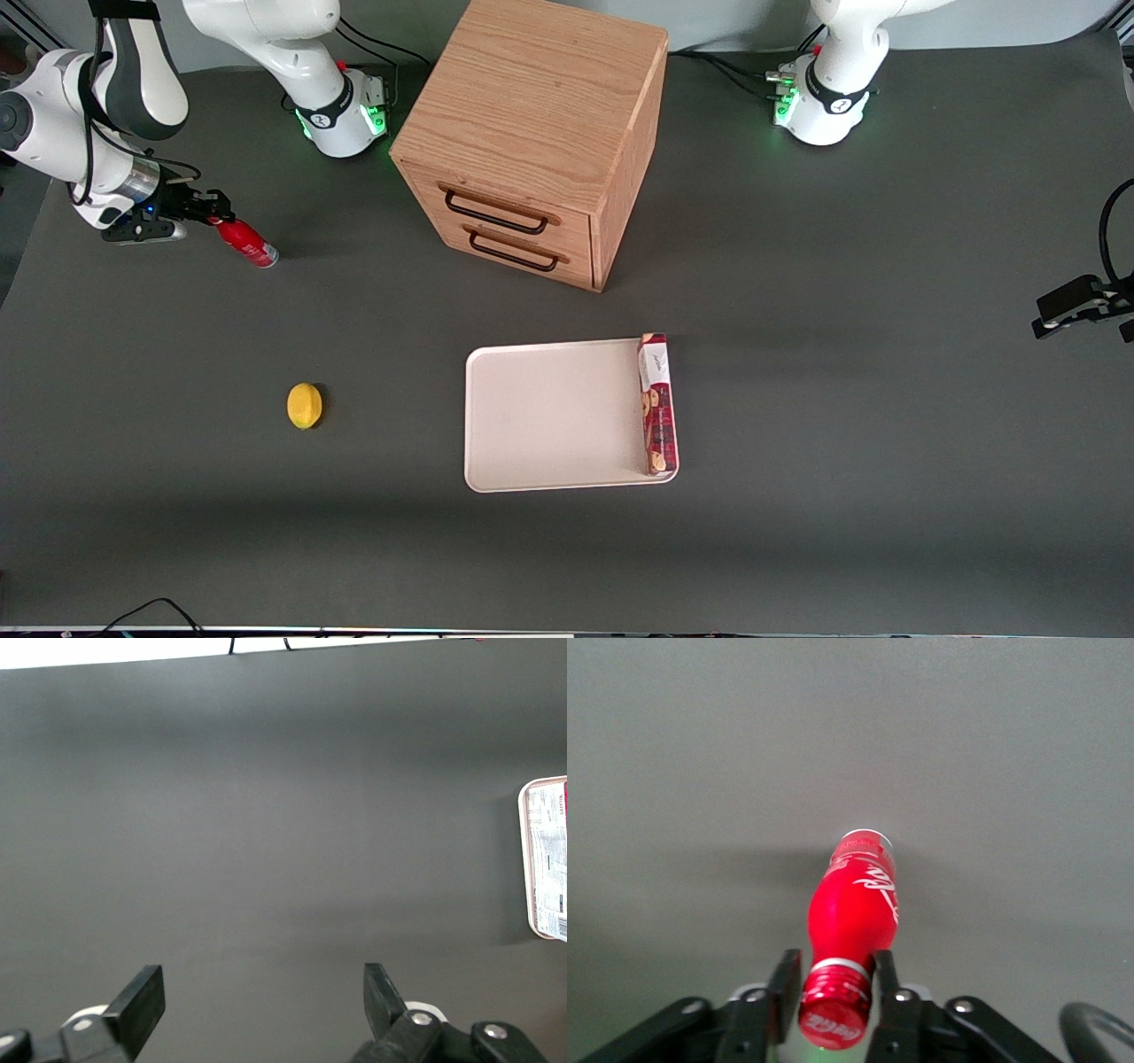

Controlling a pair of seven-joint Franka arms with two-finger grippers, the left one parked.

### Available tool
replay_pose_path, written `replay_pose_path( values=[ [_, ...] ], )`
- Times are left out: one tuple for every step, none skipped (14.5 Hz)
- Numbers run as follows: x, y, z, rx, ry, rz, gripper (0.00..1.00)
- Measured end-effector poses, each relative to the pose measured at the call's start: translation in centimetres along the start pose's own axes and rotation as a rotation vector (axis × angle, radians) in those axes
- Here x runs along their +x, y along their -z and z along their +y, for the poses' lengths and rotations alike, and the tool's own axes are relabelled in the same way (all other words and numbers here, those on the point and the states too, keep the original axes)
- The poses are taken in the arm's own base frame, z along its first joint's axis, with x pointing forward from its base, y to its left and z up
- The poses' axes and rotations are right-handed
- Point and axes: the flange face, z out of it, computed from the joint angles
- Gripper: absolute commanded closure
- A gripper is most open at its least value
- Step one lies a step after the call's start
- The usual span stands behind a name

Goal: Place coke bottle on tray
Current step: 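Lift the held bottle and carry it toward the white tray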

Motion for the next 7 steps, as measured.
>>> replay_pose_path(
  values=[
    [0.0,0.0,0.0,-0.003,0.003,-0.001,1.0],
    [0.0,0.0,0.0,-0.005,0.004,-0.001,1.0],
    [0.0,0.0,0.0,-0.006,0.006,-0.002,1.0],
    [0.0,0.2,0.0,-0.007,0.008,-0.008,1.0],
    [0.2,0.8,0.0,-0.01,0.011,-0.015,1.0],
    [0.6,1.8,0.0,-0.015,0.017,-0.022,1.0],
    [1.2,3.7,0.0,-0.023,0.023,-0.028,1.0]
  ],
)
